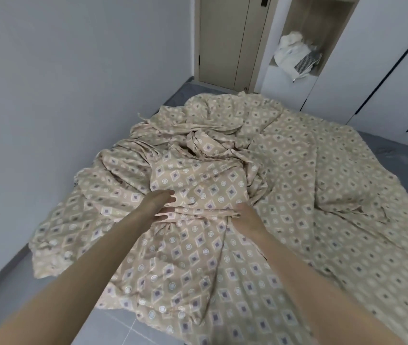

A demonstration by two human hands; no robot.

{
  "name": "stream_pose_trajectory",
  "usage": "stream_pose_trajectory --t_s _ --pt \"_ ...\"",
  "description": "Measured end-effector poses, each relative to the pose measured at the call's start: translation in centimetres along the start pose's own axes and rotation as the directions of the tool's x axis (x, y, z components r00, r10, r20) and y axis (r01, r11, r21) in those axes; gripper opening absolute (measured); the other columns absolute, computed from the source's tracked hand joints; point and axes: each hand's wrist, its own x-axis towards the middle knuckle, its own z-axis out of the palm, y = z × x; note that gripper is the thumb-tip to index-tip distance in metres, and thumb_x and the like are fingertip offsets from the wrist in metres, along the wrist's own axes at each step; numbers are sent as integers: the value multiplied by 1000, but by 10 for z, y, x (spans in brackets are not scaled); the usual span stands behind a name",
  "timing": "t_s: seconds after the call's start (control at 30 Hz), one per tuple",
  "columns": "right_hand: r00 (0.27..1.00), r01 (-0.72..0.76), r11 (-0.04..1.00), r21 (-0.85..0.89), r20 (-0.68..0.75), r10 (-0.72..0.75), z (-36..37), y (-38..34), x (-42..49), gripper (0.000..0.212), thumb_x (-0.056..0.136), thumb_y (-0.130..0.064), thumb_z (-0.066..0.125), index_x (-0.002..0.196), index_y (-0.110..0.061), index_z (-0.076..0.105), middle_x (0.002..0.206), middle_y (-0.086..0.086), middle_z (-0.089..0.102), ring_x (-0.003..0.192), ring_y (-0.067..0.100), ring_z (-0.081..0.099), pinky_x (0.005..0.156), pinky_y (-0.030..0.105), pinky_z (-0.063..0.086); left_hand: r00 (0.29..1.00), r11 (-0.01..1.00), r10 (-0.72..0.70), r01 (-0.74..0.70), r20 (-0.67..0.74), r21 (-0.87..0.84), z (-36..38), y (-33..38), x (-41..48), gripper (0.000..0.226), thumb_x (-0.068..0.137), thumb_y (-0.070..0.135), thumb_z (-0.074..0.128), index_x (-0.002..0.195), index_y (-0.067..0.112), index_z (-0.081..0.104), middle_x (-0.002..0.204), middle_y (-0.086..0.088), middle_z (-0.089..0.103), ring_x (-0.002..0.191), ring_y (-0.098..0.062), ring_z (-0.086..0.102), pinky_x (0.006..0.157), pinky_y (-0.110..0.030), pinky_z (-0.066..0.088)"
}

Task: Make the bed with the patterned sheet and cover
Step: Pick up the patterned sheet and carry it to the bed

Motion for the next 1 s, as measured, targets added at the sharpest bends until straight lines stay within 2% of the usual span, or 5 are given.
stream_pose_trajectory --t_s 0.23,0.4,0.53,0.77,1.0 --pt "980 -194 952 236 13 197 4 -17 150 66 91 -3 49 150 -9 20 147 13 36 125 29 47 89 30 42 988 989 -147 147 -35 -18 22 20 125 24 96 21 49 119 20 57 105 3 65 97 -20 62 91 -33 47" --pt "896 -407 774 484 50 440 21 -1 224 78 89 0 46 152 -19 4 84 7 49 51 13 36 44 20 44 963 966 -260 258 -72 -36 26 -2 187 29 96 15 43 123 18 55 111 -1 62 93 -21 60 90 -33 44" --pt "852 -470 636 612 128 508 29 6 251 80 87 6 53 151 -15 11 72 8 44 58 12 39 76 32 55 947 952 -306 305 -99 -24 21 -16 213 30 96 14 43 123 18 55 111 -1 62 92 -20 60 88 -31 42" --pt "845 -526 567 635 312 435 29 -5 262 13 91 -21 64 89 -12 54 65 3 44 41 7 30 44 17 39 929 936 -349 353 -122 11 15 -24 228 31 96 13 40 121 18 57 107 0 63 92 -20 60 88 -32 43" --pt "891 -401 619 675 132 434 7 -43 224 28 90 -11 41 63 -8 47 60 7 43 52 17 37 53 26 34 947 954 -291 298 -133 38 5 -3 200 32 95 11 42 122 18 57 108 0 62 80 -15 61 83 -30 41"
